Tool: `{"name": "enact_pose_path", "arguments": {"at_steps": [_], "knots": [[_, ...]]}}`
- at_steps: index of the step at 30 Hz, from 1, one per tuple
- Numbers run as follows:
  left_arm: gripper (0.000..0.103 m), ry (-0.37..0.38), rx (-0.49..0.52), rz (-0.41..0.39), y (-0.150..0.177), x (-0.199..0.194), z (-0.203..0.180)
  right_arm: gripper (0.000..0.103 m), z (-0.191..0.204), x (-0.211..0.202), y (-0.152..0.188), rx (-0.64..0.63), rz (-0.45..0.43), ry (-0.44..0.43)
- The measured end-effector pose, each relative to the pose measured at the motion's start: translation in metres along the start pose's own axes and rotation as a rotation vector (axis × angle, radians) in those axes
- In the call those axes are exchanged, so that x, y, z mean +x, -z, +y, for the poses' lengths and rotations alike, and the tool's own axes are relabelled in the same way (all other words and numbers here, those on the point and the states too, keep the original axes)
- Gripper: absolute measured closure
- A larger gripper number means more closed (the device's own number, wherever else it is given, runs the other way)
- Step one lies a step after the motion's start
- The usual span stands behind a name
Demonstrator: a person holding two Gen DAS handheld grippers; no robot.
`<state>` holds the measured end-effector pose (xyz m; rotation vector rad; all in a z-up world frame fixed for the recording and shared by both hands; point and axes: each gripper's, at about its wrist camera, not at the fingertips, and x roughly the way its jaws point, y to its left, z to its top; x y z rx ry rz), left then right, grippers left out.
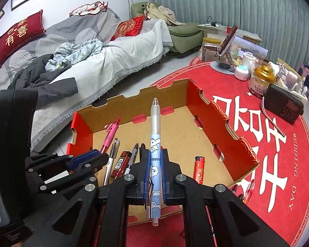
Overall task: Organize rigid objects
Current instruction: 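Lower both pens into the box and open both grippers to release them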
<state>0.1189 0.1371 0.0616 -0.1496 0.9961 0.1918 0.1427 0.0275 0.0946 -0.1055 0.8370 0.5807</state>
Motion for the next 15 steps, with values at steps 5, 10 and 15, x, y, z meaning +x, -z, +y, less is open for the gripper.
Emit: {"name": "enact_pose_path", "arguments": {"at_steps": [5,10,15], "knots": [[0.093,-0.011,-0.018,0.018,-0.001,0.008,0.006,0.093,-0.001,0.012,-0.001,0.006,0.027,-0.003],[0.093,-0.023,-0.018,0.038,-0.005,0.016,0.008,0.093,-0.004,0.022,-0.002,0.015,0.049,0.000],[0.093,-0.021,-0.016,0.050,-0.007,0.021,0.006,0.093,-0.006,0.027,-0.004,0.011,0.059,0.006]]}}
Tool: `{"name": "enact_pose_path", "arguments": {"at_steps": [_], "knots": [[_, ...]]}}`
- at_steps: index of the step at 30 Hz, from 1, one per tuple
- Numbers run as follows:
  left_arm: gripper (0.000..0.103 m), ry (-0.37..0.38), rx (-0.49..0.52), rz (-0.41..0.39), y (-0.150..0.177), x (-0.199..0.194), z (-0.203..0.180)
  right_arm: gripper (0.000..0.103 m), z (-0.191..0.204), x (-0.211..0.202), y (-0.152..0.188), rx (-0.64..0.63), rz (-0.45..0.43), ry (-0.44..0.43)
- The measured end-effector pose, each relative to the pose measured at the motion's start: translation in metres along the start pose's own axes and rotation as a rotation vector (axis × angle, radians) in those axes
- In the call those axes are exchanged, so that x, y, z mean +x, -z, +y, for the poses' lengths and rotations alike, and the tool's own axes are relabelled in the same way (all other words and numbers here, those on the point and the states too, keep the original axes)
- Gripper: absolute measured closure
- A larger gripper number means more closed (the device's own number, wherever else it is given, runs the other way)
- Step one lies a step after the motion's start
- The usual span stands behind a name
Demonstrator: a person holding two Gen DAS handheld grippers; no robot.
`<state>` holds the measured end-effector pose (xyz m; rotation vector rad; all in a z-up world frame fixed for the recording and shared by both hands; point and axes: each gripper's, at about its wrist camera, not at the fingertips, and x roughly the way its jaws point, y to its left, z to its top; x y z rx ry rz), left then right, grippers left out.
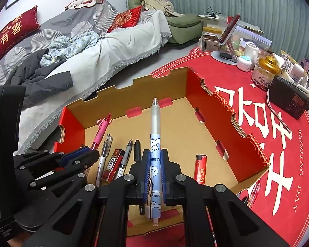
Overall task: Organize rigid objects
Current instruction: 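Lower both pens into the box and open both grippers to release them, then move both open grippers back over the remaining pens on the rug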
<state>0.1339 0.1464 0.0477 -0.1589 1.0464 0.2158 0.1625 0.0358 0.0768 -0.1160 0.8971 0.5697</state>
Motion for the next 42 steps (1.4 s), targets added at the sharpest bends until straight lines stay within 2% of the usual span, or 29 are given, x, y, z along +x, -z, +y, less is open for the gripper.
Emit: {"name": "enact_pose_path", "arguments": {"at_steps": [18,19,20,23,25,28,33,36,39,42], "knots": [[0.093,-0.007,-0.005,0.049,-0.002,0.018,0.001,0.093,-0.005,0.018,0.001,0.006,0.045,-0.007],[0.091,-0.010,-0.002,0.057,-0.002,0.020,0.001,0.093,-0.005,0.020,0.000,0.009,0.058,-0.025],[0.080,-0.013,0.001,0.067,-0.002,0.022,0.000,0.093,-0.005,0.022,0.000,0.010,0.070,-0.035],[0.062,-0.014,-0.001,0.047,0.000,0.019,-0.001,0.093,-0.005,0.021,0.000,0.009,0.064,-0.009],[0.057,-0.011,-0.008,0.041,-0.001,0.017,-0.001,0.093,-0.008,0.020,0.000,0.020,0.067,-0.002],[0.057,0.001,-0.009,0.031,0.000,0.012,0.000,0.093,-0.014,0.009,0.003,0.038,0.045,0.017],[0.057,0.037,-0.001,-0.025,0.004,-0.011,-0.002,0.093,-0.042,-0.036,0.022,0.152,-0.050,0.040],[0.057,0.098,0.028,-0.066,0.013,-0.032,-0.015,0.093,-0.069,-0.065,0.048,0.209,-0.088,0.090],[0.057,0.159,0.078,-0.105,0.025,-0.054,-0.037,0.093,-0.099,-0.081,0.075,0.270,-0.077,0.145],[0.057,0.225,0.151,-0.124,0.043,-0.072,-0.067,0.093,-0.129,-0.082,0.103,0.338,-0.023,0.177]]}}
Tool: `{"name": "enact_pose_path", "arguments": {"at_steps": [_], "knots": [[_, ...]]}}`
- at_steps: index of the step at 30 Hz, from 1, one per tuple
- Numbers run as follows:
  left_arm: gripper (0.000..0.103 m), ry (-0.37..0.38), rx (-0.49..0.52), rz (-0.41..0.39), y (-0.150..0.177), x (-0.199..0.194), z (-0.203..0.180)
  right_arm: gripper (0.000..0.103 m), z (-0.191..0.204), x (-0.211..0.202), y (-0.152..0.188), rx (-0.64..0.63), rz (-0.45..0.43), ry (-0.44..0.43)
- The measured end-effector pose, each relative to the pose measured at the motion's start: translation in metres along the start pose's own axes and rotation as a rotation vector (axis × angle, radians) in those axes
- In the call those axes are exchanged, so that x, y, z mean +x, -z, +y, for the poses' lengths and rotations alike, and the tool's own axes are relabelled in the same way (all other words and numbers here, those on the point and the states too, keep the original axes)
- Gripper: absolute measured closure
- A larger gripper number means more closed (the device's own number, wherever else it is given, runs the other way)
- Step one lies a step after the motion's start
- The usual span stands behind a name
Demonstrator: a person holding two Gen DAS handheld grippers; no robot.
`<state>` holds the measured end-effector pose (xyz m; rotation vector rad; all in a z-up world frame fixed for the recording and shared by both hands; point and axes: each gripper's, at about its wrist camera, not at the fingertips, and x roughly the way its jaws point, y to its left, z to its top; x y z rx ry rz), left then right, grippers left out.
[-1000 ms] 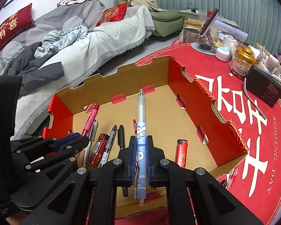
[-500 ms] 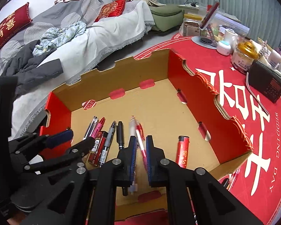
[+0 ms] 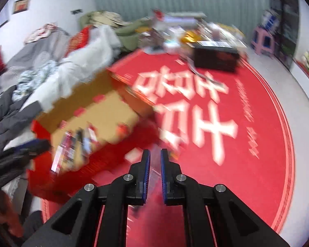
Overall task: Organize rigid objects
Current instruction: 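Move both open grippers back over the remaining pens on the rug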
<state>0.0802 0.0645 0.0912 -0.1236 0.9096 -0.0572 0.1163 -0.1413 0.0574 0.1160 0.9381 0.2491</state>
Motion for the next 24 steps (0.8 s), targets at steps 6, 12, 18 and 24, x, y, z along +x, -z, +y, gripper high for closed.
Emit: {"name": "enact_pose_path", "arguments": {"at_steps": [6,12,18,24], "knots": [[0.057,0.133,0.138,0.065,0.025,0.021,-0.074,0.093,-0.029,-0.005,0.018,0.014,0.008,0.008],[0.058,0.131,0.223,0.163,0.033,0.078,-0.114,0.093,-0.056,-0.009,0.030,0.071,-0.005,0.002],[0.066,0.138,0.229,0.207,0.035,0.104,-0.116,0.093,-0.070,-0.005,0.034,0.085,-0.017,-0.028],[0.067,0.119,0.289,0.220,0.035,0.110,-0.123,0.093,-0.079,0.003,0.036,0.129,-0.023,-0.065]]}}
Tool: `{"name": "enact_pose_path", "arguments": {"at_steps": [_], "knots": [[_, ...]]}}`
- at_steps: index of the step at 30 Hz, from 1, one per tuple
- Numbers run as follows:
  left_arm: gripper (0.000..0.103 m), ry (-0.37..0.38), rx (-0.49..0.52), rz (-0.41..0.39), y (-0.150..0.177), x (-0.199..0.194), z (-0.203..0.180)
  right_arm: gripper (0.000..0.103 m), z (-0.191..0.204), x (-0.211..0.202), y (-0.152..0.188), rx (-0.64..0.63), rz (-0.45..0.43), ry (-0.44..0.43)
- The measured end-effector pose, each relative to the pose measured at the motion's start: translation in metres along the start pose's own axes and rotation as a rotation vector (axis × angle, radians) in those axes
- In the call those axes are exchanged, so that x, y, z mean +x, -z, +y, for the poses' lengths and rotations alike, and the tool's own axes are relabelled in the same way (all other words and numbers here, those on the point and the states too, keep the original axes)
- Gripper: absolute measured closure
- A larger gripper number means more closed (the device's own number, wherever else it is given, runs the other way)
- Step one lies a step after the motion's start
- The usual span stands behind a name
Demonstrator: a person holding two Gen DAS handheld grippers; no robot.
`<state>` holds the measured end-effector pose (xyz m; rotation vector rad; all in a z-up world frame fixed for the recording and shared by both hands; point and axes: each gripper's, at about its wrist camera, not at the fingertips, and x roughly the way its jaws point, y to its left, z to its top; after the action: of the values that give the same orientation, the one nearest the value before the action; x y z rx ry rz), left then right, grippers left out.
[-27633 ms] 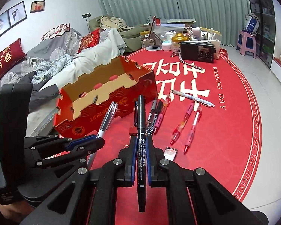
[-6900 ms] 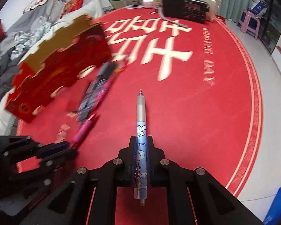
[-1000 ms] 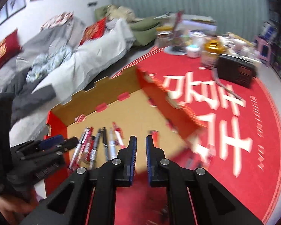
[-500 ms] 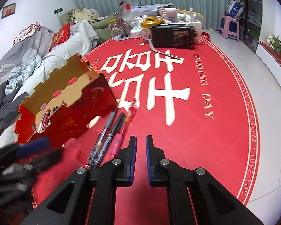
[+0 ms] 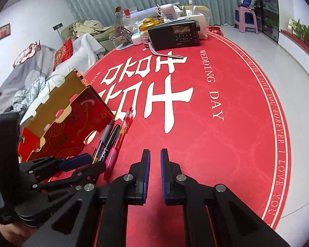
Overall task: Organize rigid objects
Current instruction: 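Move both open grippers back over the remaining pens on the rug, then grasp the black marker with the left gripper while the right gripper grasps the red clear pen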
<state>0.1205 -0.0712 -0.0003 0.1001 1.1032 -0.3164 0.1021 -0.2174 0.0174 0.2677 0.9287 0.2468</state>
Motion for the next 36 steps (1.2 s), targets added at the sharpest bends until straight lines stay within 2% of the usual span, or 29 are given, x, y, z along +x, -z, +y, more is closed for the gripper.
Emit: {"name": "enact_pose_path", "arguments": {"at_steps": [4,10,12,14,16,18,22,32,36], "knots": [[0.070,0.014,0.000,0.002,-0.004,0.002,-0.001,0.093,0.001,0.003,0.000,-0.020,0.000,-0.003],[0.070,-0.036,0.031,0.012,-0.009,0.010,-0.004,0.093,0.001,0.003,-0.001,-0.023,-0.004,-0.002],[0.070,-0.007,-0.005,0.014,-0.011,0.010,0.003,0.093,0.001,0.004,-0.002,-0.029,-0.003,0.002],[0.085,0.032,-0.035,0.003,-0.009,0.004,0.008,0.093,0.001,0.003,-0.003,-0.034,-0.005,0.004],[0.085,0.050,-0.028,-0.037,-0.007,-0.008,0.005,0.093,0.001,0.001,-0.004,-0.035,-0.011,0.005],[0.085,0.071,-0.007,-0.021,-0.008,-0.007,-0.002,0.093,0.002,0.002,-0.005,-0.031,-0.011,0.003],[0.085,0.025,-0.011,0.033,-0.010,0.009,-0.002,0.093,0.004,0.002,-0.003,-0.039,-0.006,0.000],[0.083,-0.002,-0.062,0.036,-0.002,0.014,0.016,0.093,0.012,0.012,-0.009,-0.058,0.017,-0.014],[0.083,-0.032,-0.056,0.027,-0.002,0.014,0.012,0.093,0.022,0.027,-0.023,-0.057,0.068,-0.069]]}}
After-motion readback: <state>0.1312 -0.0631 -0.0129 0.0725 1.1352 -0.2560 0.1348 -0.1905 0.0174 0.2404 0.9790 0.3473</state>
